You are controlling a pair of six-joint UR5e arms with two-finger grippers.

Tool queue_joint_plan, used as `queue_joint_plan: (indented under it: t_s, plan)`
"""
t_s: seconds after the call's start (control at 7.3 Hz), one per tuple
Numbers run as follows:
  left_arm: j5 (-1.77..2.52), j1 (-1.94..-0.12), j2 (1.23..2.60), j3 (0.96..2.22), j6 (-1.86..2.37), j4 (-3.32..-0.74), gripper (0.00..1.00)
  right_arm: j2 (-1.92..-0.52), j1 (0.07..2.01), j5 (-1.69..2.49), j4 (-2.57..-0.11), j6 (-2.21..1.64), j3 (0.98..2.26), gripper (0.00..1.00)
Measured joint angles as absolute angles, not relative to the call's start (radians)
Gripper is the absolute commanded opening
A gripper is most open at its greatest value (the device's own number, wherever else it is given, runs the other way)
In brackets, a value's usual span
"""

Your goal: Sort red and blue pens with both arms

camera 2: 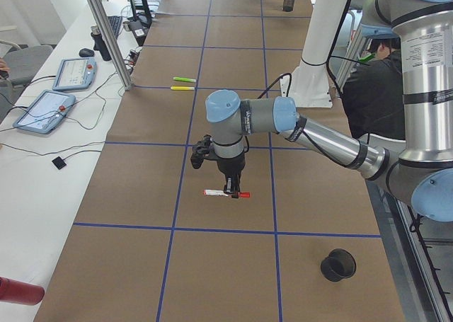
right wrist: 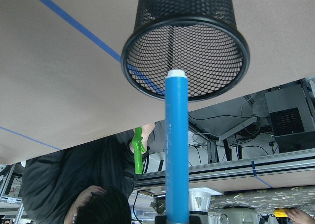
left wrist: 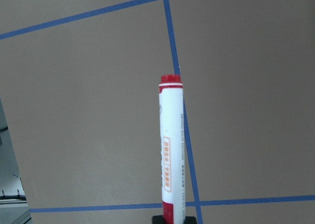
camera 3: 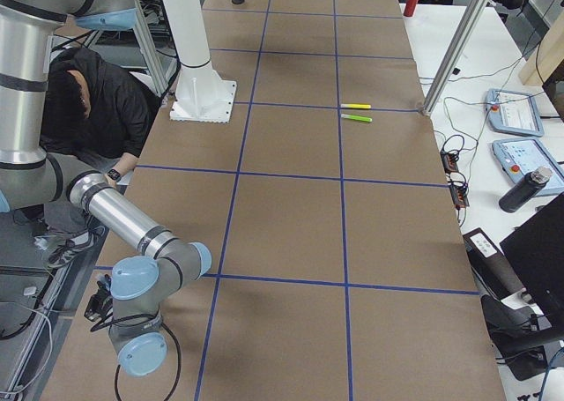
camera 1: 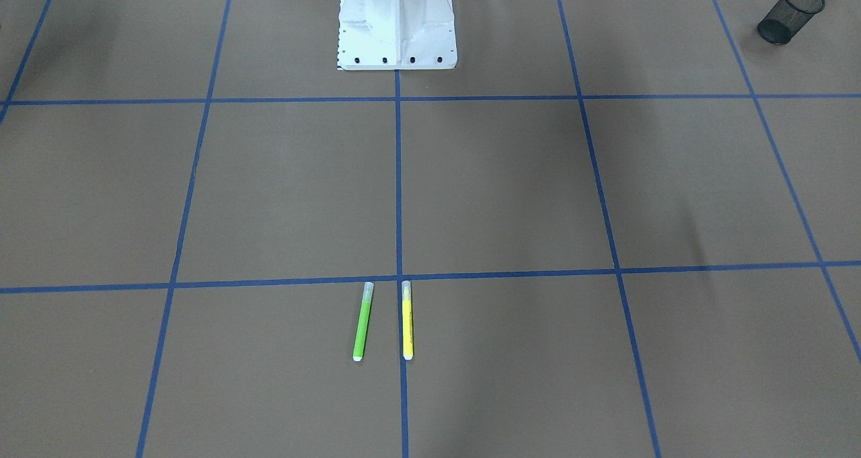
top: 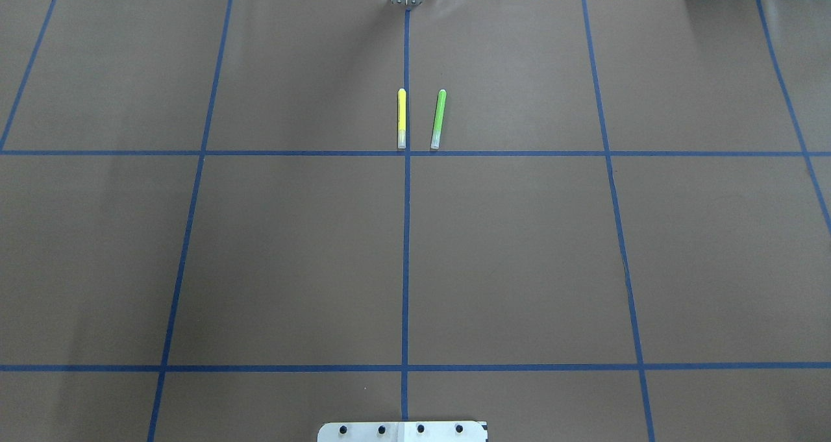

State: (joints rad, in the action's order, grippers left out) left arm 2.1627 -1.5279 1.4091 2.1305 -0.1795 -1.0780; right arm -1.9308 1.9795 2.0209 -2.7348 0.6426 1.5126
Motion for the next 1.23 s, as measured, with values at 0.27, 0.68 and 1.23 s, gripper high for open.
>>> queue_joint_plan:
  t_s: [0.27,0.68,1.23]
  plan:
    - [2.163,-1.528,1.411,2.130,-0.179,-1.077,0.00,-1.928,1.993,2.008,-2.734,0.638,1.514,0.00]
    - [2.163,-1.528,1.413,2.132,-0.179,-1.076,0.00,-1.926,1.997,2.006,-2.724,0.631,1.514,0.99]
    - [2.163,-1.528,1.422,2.126,-0.179,-1.076,0.00,-1.911,2.002,2.006,-2.719,0.595,1.515,0.99]
